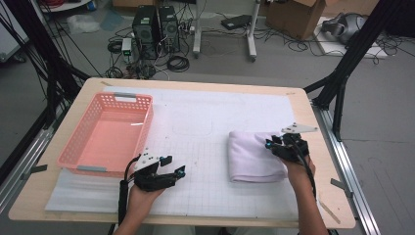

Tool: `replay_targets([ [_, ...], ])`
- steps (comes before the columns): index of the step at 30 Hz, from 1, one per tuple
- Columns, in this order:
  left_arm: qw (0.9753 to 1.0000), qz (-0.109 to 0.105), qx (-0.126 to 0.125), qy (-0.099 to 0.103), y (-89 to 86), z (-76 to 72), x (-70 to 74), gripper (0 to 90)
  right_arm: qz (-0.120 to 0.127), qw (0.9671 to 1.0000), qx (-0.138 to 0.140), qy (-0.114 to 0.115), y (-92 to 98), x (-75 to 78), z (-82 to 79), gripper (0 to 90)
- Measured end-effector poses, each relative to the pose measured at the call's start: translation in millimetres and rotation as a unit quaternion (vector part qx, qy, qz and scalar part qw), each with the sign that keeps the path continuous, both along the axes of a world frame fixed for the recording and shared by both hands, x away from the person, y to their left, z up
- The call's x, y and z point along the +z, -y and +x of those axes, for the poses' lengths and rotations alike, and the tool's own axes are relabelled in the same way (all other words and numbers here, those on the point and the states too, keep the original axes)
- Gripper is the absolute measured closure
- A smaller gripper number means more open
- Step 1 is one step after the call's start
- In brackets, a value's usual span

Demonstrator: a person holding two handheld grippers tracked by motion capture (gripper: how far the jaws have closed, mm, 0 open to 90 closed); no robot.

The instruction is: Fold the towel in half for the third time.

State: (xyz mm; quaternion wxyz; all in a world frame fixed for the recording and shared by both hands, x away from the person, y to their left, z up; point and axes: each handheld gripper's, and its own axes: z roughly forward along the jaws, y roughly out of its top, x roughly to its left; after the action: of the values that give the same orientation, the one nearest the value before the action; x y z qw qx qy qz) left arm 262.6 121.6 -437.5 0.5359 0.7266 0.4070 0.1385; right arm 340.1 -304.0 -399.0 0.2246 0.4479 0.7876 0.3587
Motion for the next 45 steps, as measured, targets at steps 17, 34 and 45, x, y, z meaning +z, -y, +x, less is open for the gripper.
replay_targets([
  [17, 1.0000, 0.000, -0.005, 0.001, 2.3, -0.2, -0.2, 34.9, 0.025, 0.9996, -0.008, 0.008, 11.0, -14.2, -12.0, 60.0],
  [34, 1.0000, 0.006, -0.004, 0.006, -0.3, 1.0, 0.6, 34.6, 0.050, 0.9983, 0.009, 0.029, 45.3, -24.9, -86.1, 50.2],
  [45, 0.9996, 0.001, -0.016, 0.021, 2.5, -1.3, 4.8, 33.5, 0.080, 0.9942, -0.025, 0.068, 70.1, -21.2, -124.1, 26.1],
])
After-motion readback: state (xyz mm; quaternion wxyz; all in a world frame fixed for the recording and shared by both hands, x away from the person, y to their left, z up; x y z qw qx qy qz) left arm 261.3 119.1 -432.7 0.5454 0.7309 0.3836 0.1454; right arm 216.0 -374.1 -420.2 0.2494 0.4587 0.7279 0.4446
